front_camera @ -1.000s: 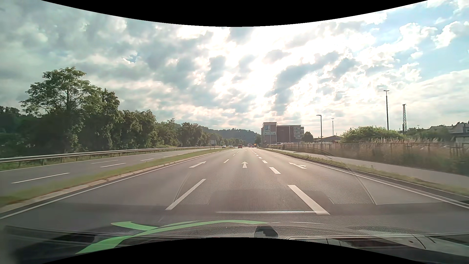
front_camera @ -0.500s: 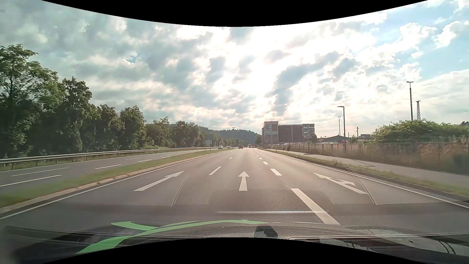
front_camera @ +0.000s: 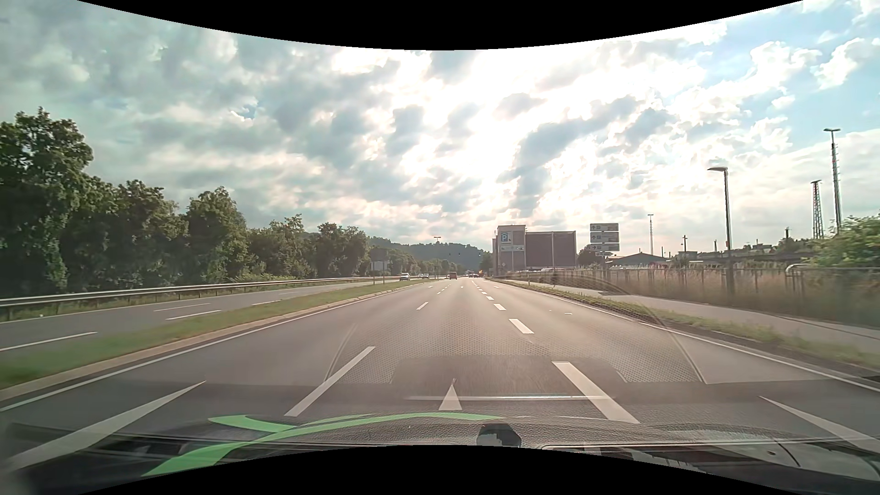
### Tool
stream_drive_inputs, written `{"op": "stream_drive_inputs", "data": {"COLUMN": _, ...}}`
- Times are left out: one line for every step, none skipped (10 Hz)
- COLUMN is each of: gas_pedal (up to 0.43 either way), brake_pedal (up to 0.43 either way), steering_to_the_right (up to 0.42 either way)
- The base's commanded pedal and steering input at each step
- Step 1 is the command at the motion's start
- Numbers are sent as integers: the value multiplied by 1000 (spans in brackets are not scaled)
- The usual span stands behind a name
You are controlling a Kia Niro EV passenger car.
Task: Follow the waypoints while adhering to traffic rules and regulations
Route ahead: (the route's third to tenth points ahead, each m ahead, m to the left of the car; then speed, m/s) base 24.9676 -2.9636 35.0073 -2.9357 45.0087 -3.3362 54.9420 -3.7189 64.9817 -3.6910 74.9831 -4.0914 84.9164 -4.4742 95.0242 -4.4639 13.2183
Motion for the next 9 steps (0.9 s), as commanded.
{"op": "stream_drive_inputs", "data": {"gas_pedal": 157, "brake_pedal": 0, "steering_to_the_right": -3}}
{"op": "stream_drive_inputs", "data": {"gas_pedal": 157, "brake_pedal": 0, "steering_to_the_right": -3}}
{"op": "stream_drive_inputs", "data": {"gas_pedal": 157, "brake_pedal": 0, "steering_to_the_right": -3}}
{"op": "stream_drive_inputs", "data": {"gas_pedal": 157, "brake_pedal": 0, "steering_to_the_right": -3}}
{"op": "stream_drive_inputs", "data": {"gas_pedal": 157, "brake_pedal": 0, "steering_to_the_right": -3}}
{"op": "stream_drive_inputs", "data": {"gas_pedal": 157, "brake_pedal": 0, "steering_to_the_right": -3}}
{"op": "stream_drive_inputs", "data": {"gas_pedal": 157, "brake_pedal": 0, "steering_to_the_right": -3}}
{"op": "stream_drive_inputs", "data": {"gas_pedal": 157, "brake_pedal": 0, "steering_to_the_right": -2}}
{"op": "stream_drive_inputs", "data": {"gas_pedal": 157, "brake_pedal": 0, "steering_to_the_right": -2}}
